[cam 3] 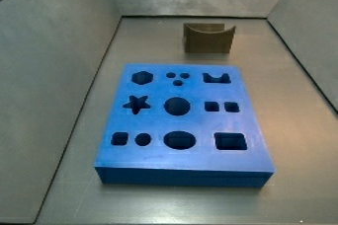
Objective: Pick up the 3 prong object. Move up. Rotate the 3 prong object. Place the 3 prong object on the fixture. Regrasp the 3 prong object. Move to above the board. Insert the 3 prong object.
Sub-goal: Place the 3 prong object on the fixture.
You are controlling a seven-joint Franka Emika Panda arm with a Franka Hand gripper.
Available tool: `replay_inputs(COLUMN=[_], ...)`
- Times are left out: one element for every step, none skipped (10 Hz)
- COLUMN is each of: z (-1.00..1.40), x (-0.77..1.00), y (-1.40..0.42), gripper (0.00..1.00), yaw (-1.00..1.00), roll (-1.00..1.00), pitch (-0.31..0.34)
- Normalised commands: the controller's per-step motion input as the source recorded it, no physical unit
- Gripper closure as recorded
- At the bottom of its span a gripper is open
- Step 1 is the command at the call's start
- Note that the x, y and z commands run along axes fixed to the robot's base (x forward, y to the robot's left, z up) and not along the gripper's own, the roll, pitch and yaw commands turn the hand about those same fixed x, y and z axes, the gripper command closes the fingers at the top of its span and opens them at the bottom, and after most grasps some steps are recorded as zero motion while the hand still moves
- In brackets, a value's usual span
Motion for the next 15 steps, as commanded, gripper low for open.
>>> replay_inputs(z=[-0.02,-0.36,-0.35,-0.23,-0.04,-0.03,-0.03,-0.02,0.01,0.01,-0.01,0.00,-1.00,-1.00,-1.00], x=[1.00,0.76,0.72,0.70,0.52,0.43,0.25,0.12,0.02,0.01,0.03,0.05,0.12,0.13,0.14], y=[-0.08,0.38,0.39,0.30,0.13,0.10,0.07,0.06,0.05,0.04,0.04,0.03,0.13,0.13,0.14], gripper=[1.00,1.00,1.00,1.00,1.00,1.00,1.00,1.00,1.00,1.00,1.00,1.00,1.00,1.00,1.00], yaw=[0.05,0.03,0.03,-0.01,-0.04,-0.06,-0.09,-0.13,-0.17,-0.17,-0.17,-0.15,-0.07,-0.07,-0.11], roll=[0.13,-1.00,-1.00,-1.00,-1.00,-1.00,-1.00,-1.00,-0.86,-0.73,-0.54,-0.30,-1.00,-1.00,-0.92], pitch=[0.094,0.228,0.230,0.223,0.239,0.243,0.238,0.239,0.173,0.124,0.073,0.045,0.180,0.165,0.174])
